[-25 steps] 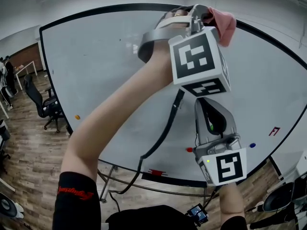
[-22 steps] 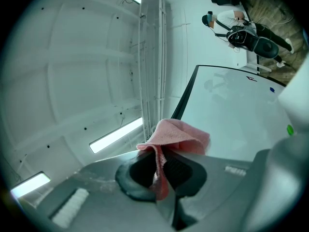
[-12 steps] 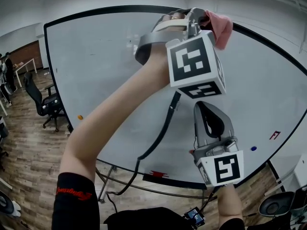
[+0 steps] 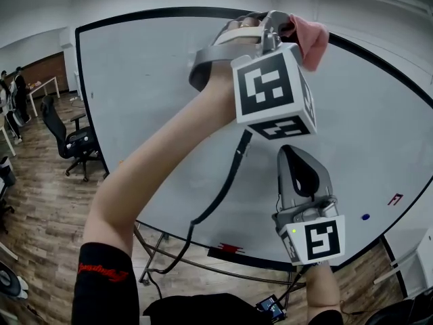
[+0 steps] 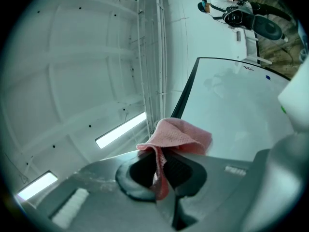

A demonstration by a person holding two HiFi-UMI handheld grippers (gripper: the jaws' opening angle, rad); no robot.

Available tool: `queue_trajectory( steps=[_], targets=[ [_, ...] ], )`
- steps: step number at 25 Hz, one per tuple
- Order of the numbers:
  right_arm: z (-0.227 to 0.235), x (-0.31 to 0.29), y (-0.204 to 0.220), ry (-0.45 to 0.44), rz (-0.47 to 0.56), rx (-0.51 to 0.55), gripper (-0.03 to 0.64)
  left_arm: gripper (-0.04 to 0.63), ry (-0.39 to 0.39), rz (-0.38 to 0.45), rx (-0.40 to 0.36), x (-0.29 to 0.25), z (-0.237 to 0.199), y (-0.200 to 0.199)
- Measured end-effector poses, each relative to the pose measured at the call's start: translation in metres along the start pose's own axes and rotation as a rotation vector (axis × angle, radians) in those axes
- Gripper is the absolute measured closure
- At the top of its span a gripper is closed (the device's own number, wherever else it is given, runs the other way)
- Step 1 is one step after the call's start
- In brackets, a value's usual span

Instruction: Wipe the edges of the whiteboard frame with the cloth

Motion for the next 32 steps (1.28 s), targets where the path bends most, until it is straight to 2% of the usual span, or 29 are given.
queue_trajectory(
  steps=[17, 24, 32],
  targets=[
    [-0.021, -0.026, 0.001, -0.008, 0.013, -0.012, 0.615, 0.574, -0.006, -0.005, -0.004, 0.009, -0.021, 0.036],
    [-0.045, -0.048, -0.004, -0.011, 0.005, -0.013, 0.615, 0.574, -0.009, 0.001, 0.000, 0.018, -0.041, 0.063],
    [-0.045, -0.046, 0.002, -0.009, 0.008, -0.028, 0.615, 0.574, -0.006, -0.007, -0.011, 0.015, -0.037, 0.067]
  ],
)
Point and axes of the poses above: the fingertips, and each gripper's own axes: x backward along the fingers, z to its right, y out of its underside, the point moved 7 cm from there along x, backward along the fingers, and after that the axes turned 7 degrees about -y, right-handed, at the moved point
